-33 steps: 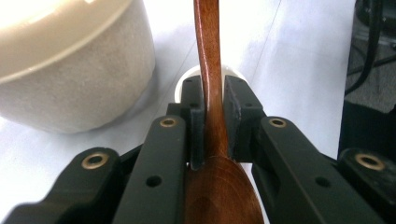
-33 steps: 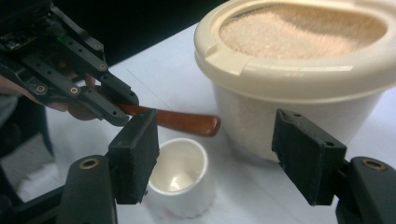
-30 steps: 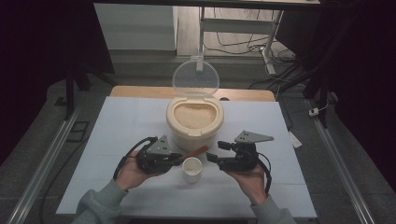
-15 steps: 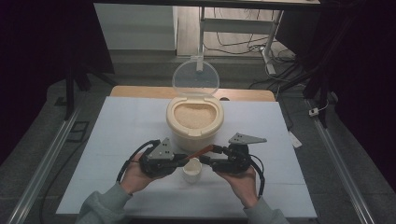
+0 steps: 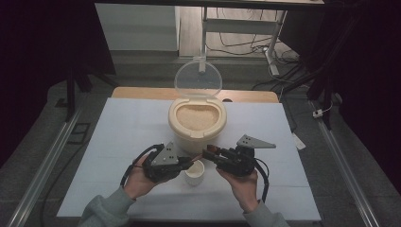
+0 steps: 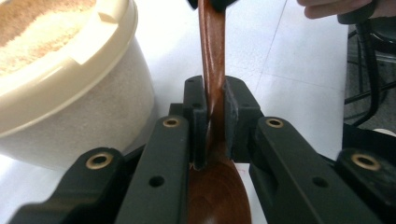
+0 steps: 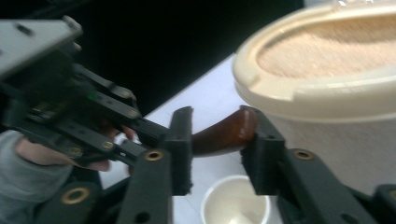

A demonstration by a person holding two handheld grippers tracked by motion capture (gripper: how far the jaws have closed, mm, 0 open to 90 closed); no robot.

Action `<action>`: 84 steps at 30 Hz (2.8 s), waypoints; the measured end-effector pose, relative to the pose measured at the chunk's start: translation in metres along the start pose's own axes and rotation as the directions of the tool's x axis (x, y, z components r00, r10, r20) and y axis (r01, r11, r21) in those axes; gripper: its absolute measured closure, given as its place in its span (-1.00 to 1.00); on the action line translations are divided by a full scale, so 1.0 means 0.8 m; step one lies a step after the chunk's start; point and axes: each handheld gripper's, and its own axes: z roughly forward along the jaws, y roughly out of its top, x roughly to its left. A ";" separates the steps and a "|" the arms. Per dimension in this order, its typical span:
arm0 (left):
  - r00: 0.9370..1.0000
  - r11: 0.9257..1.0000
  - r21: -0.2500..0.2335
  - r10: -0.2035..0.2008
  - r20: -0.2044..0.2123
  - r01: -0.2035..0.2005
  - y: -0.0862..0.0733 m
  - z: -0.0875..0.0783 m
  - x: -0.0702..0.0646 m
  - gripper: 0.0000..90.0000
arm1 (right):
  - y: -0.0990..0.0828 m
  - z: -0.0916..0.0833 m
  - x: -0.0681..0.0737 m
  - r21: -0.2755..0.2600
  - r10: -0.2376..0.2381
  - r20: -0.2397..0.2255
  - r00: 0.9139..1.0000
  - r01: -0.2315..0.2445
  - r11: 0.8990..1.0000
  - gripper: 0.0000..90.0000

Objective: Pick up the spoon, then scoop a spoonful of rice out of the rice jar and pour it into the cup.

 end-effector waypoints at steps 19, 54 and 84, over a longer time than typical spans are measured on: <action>0.998 0.997 -0.048 -0.064 -0.030 0.062 -0.005 -0.005 0.000 0.19 | 0.005 -0.008 0.007 -0.100 -0.073 -0.119 0.990 0.061 0.993 0.85; 0.875 0.900 -0.035 -0.431 -0.220 0.434 -0.188 -0.080 0.029 -0.47 | 0.035 -0.070 -0.023 -0.236 -0.106 -0.038 0.994 0.094 0.967 0.85; 0.872 0.891 -0.005 -0.445 -0.206 0.454 -0.186 -0.072 0.033 -0.61 | 0.084 -0.089 -0.040 -0.337 -0.129 0.071 0.989 0.145 0.930 0.85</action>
